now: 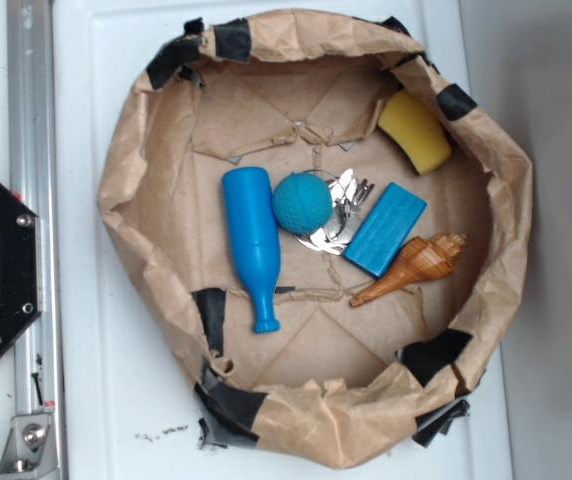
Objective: Grab the blue ball.
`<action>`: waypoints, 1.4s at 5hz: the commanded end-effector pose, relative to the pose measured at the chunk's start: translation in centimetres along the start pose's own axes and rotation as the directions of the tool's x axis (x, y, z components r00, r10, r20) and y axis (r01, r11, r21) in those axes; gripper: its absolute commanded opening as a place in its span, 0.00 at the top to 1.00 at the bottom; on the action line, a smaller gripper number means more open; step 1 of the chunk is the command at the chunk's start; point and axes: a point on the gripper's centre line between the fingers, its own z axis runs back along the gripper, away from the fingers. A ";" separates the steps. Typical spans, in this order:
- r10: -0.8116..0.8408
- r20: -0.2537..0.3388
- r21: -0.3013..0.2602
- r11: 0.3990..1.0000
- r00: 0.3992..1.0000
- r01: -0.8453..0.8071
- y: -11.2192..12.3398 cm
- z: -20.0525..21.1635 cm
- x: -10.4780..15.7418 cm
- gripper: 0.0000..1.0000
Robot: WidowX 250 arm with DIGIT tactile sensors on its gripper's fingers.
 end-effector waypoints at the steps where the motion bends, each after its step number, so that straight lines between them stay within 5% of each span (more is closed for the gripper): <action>1: 0.000 0.000 0.000 1.000 1.000 0.000 0.0 0.0 0.0 0.00; 2: -0.002 0.013 0.113 0.994 1.000 0.001 1.2 -4.2 4.6 0.00; 4: -0.004 0.031 0.125 0.992 1.000 0.000 3.3 -11.3 8.6 0.00; 5: -0.039 0.036 0.118 0.992 0.999 0.035 4.3 -15.2 9.9 0.00; 6: -0.160 0.067 0.023 0.987 0.985 0.159 2.5 -18.8 13.0 0.00; 7: -0.239 0.038 0.027 0.971 0.970 0.238 0.2 -21.5 14.6 0.00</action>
